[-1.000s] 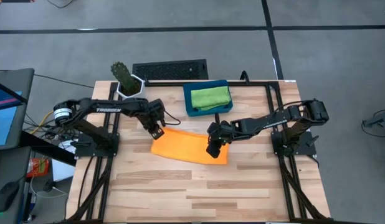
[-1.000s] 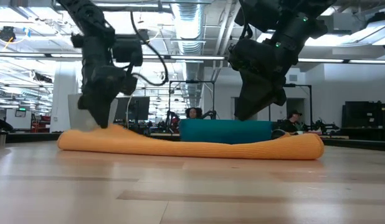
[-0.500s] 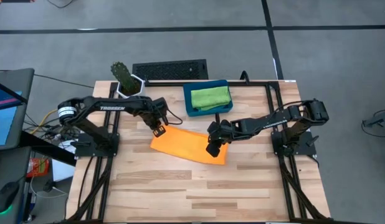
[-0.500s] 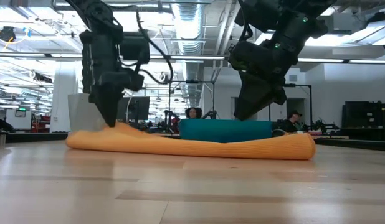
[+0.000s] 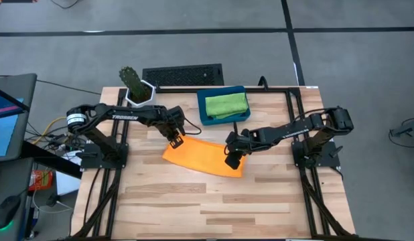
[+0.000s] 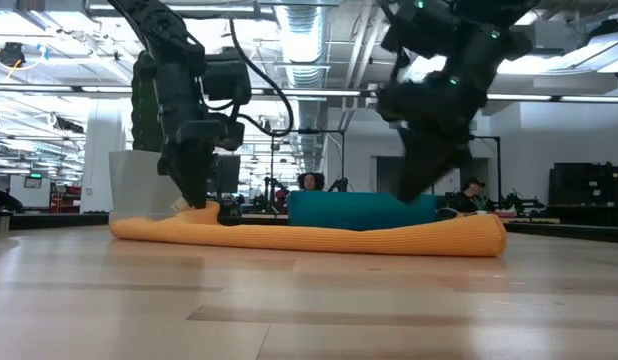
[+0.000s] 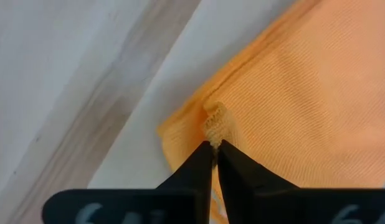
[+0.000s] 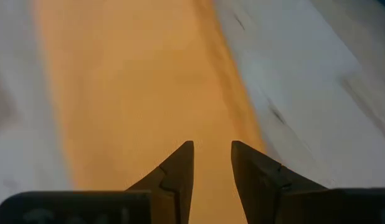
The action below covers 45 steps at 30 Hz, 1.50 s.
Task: Fold microfiber towels
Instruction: Fold the orange microfiber cloth
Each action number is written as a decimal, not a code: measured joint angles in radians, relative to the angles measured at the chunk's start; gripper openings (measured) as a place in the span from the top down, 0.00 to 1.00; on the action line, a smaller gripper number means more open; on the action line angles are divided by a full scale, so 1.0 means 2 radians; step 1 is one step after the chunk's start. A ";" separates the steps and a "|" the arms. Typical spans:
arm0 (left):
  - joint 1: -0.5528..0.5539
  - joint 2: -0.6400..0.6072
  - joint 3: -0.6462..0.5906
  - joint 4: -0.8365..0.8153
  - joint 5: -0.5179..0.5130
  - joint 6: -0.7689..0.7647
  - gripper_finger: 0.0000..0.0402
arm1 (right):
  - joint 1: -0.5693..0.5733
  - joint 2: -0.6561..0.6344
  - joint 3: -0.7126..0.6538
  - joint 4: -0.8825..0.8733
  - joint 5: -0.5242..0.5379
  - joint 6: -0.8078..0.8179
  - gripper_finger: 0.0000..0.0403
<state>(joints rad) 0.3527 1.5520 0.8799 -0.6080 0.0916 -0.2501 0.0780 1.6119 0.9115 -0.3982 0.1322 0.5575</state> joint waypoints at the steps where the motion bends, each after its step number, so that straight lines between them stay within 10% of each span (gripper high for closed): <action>1: 0.000 0.000 0.000 -0.002 0.000 -0.001 0.95 | 0.000 0.000 0.000 -0.019 0.004 0.000 0.67; 22: -0.001 0.000 0.000 -0.005 0.000 -0.001 0.92 | -0.011 0.006 0.000 -0.140 0.036 0.047 0.51; 45: -0.001 0.000 0.000 -0.022 0.004 -0.001 0.92 | -0.008 0.006 0.000 -0.137 -0.041 0.076 0.58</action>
<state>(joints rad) 0.3504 1.5520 0.8795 -0.6511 0.0986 -0.2524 0.0612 1.6249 0.9112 -0.6719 0.0509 0.7090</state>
